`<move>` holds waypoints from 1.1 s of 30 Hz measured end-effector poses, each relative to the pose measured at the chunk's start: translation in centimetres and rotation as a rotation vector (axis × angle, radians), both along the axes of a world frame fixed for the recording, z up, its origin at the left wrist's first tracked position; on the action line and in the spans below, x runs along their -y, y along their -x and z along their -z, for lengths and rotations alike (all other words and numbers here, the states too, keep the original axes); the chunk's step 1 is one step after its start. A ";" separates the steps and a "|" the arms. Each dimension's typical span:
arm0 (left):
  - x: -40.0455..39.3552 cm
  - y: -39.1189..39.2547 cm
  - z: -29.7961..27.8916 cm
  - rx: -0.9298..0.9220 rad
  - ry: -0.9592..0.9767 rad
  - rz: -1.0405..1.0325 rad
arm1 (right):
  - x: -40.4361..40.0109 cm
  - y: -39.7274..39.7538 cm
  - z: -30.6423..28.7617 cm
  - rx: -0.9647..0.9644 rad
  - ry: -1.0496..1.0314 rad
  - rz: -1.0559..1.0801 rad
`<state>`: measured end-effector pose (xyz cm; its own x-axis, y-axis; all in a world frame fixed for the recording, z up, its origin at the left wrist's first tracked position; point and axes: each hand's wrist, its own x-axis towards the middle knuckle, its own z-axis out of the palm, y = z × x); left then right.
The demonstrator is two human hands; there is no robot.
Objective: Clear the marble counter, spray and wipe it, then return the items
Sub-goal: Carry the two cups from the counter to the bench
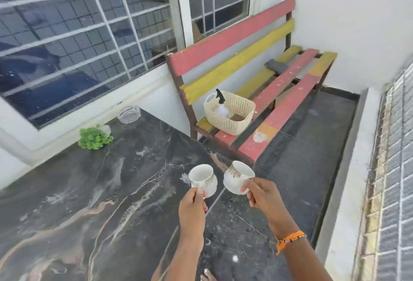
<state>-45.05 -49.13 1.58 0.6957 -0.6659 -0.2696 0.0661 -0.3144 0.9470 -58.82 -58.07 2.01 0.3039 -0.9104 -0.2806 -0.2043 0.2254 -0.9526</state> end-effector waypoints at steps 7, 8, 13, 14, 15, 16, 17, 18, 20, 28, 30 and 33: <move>12.0 3.7 2.6 -0.056 -0.062 0.137 | 9.9 3.6 3.1 -0.031 -0.015 0.135; 13.7 3.9 2.9 -0.067 -0.077 0.141 | 11.3 3.8 3.6 -0.046 -0.011 0.142; 22.1 4.7 5.7 -0.066 -0.184 0.207 | 18.7 4.3 6.4 -0.162 -0.021 0.161; 23.2 4.7 6.0 -0.069 -0.197 0.217 | 19.6 4.3 6.7 -0.178 -0.021 0.163; 24.3 4.8 6.5 -0.074 -0.213 0.220 | 20.8 4.3 7.2 -0.196 -0.033 0.162; 26.0 5.0 7.5 -0.083 -0.247 0.220 | 22.5 4.5 8.2 -0.217 -0.057 0.157; 26.8 5.0 7.8 -0.090 -0.267 0.224 | 23.3 4.6 8.6 -0.228 -0.060 0.155; 27.5 5.0 7.9 -0.106 -0.281 0.229 | 24.0 4.7 9.0 -0.232 -0.064 0.149; 29.8 5.2 9.4 -0.139 -0.321 0.222 | 26.7 5.0 10.6 -0.259 -0.101 0.133; 38.1 5.6 14.7 -0.186 -0.433 0.176 | 37.6 4.6 15.8 -0.419 -0.250 -0.068; 40.0 6.0 16.0 -0.213 -0.460 0.119 | 39.9 4.6 17.0 -0.450 -0.258 -0.127; 42.7 6.5 18.3 -0.247 -0.482 0.021 | 42.9 4.5 19.1 -0.479 -0.272 -0.176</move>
<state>-51.51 -91.81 -16.73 0.5611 -0.4397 -0.7013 0.2572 -0.7127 0.6526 -63.29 -100.98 -17.13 0.2261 -0.7335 -0.6410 -0.6551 0.3725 -0.6574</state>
